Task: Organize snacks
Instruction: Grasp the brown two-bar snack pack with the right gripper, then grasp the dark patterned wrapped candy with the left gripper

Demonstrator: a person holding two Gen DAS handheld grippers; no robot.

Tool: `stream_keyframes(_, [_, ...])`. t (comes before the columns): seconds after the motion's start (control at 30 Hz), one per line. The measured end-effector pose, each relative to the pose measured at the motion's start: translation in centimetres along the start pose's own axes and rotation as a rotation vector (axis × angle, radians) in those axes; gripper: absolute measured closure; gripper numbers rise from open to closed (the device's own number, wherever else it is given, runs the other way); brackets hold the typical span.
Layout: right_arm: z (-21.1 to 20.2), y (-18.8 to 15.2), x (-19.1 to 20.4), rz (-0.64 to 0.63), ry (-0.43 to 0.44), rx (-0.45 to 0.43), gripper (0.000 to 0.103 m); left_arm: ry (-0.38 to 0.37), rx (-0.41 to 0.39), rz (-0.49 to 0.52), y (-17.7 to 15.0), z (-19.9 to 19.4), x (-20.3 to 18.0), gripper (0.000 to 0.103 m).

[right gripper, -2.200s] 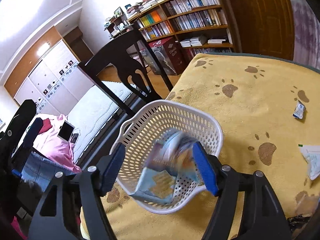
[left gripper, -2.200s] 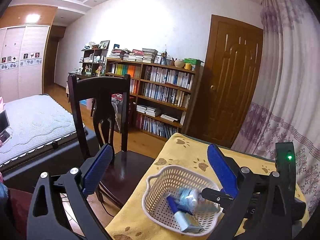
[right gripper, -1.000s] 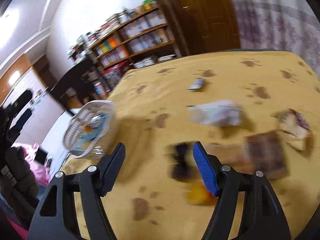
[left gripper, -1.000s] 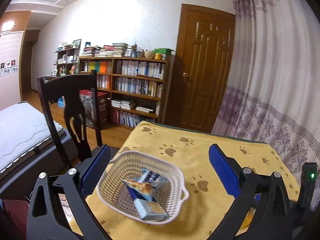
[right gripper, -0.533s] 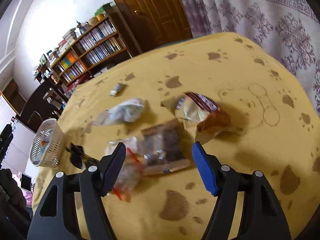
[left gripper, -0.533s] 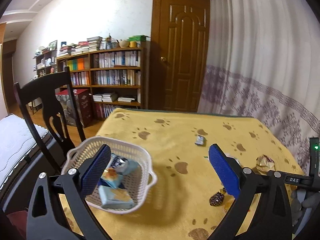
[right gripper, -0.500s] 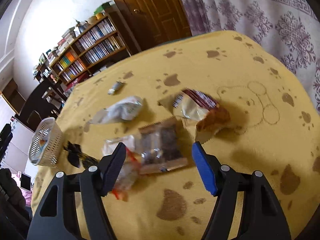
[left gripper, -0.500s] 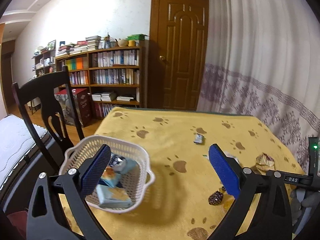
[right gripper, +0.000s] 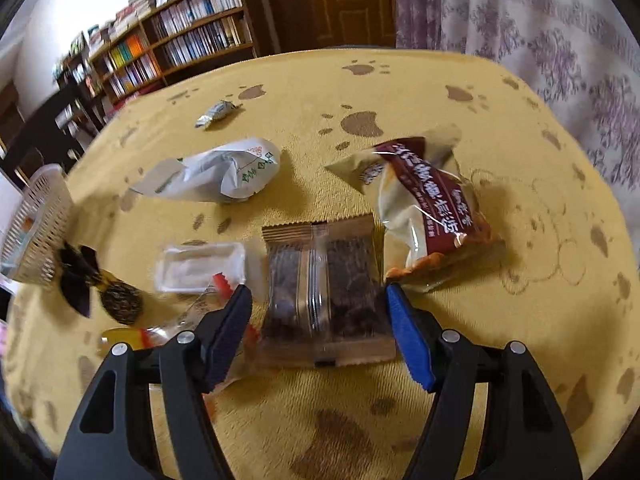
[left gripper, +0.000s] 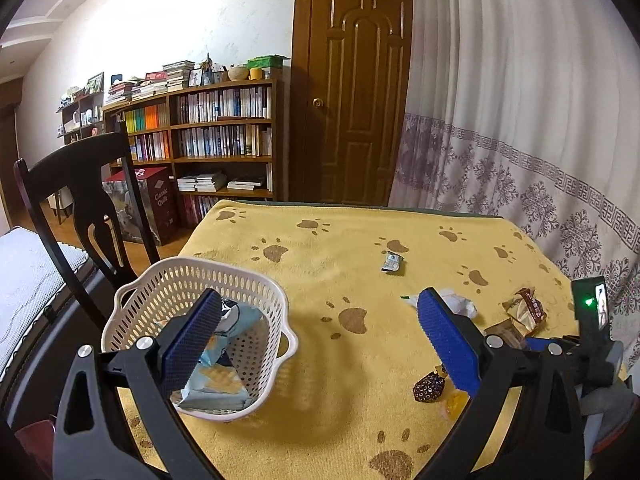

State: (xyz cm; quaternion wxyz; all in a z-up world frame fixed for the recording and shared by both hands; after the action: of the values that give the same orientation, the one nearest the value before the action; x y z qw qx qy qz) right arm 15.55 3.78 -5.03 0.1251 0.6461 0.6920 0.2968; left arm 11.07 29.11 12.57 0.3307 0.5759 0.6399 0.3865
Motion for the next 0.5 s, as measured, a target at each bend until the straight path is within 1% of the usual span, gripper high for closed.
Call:
stream_keyframes(0.07, [0.2,0.2,0.1,-0.026,-0.041,-0.001,0.035,-0.003,0.008,0.002,-0.1,0.3,-0.1,0.003])
stream_keyframes(0.17, [0.2,0.1,-0.2,-0.047,-0.084,-0.001,0.046,-0.011,0.025,0.007,-0.6,0.8,-0.4,0.003])
stream_keyframes(0.2, [0.1,-0.1,-0.2,-0.053,-0.088,-0.004,0.047,-0.014,0.031,0.009,-0.7,1.0,-0.5,0.003])
stream_keyframes(0.37, [-0.9,-1.0,-0.7,-0.030,-0.070,-0.016,0.049,-0.044,0.081,0.028,-2.1,2.3,-1.6,0.003])
stream_keyframes(0.5, [-2.2,-2.2,-1.0,-0.002,-0.032,-0.032,0.049,-0.102,0.114,0.050,-3.4,3.2,-3.0,0.003])
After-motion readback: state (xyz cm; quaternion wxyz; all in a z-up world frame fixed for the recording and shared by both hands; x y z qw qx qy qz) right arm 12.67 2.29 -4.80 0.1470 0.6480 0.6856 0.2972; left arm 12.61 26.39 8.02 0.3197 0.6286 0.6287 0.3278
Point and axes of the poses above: each gripper's, at about its wrist camera, not at the fingertips, and z roughly the way its jaws point, x to its left, y to its top, the point moved 8 cm from there along z, roughly the way its jaws point, and after that the axes turned 7 degrees about y, right-handed, at the moved point
